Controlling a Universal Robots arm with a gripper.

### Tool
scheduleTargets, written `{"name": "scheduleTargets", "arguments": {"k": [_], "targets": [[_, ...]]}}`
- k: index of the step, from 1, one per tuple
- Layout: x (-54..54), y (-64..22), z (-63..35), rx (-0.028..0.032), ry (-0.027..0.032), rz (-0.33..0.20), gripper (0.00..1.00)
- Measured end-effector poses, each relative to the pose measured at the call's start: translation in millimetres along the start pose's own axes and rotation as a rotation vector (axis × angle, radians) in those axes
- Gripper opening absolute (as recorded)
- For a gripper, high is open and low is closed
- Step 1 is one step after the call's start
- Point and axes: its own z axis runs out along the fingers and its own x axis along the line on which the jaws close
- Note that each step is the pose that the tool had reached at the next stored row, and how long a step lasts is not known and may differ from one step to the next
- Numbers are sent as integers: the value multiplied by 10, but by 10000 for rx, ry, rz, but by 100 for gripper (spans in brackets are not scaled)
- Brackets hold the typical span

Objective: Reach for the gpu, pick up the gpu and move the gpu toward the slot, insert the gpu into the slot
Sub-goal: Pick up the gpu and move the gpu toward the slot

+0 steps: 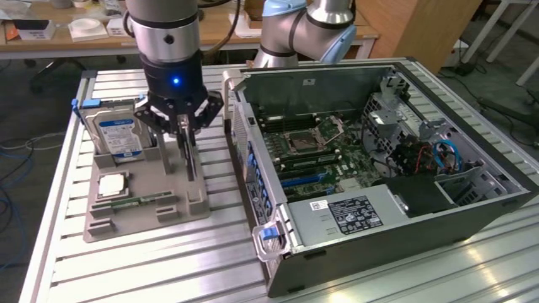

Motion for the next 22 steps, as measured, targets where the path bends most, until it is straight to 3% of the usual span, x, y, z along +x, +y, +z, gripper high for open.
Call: {"name": "scheduleTargets", "arguments": {"k": [8,22], "targets": [[-1,3,-88,-1,-2,-1,26],[-5,13,-357,0,-1,0,26]]}}
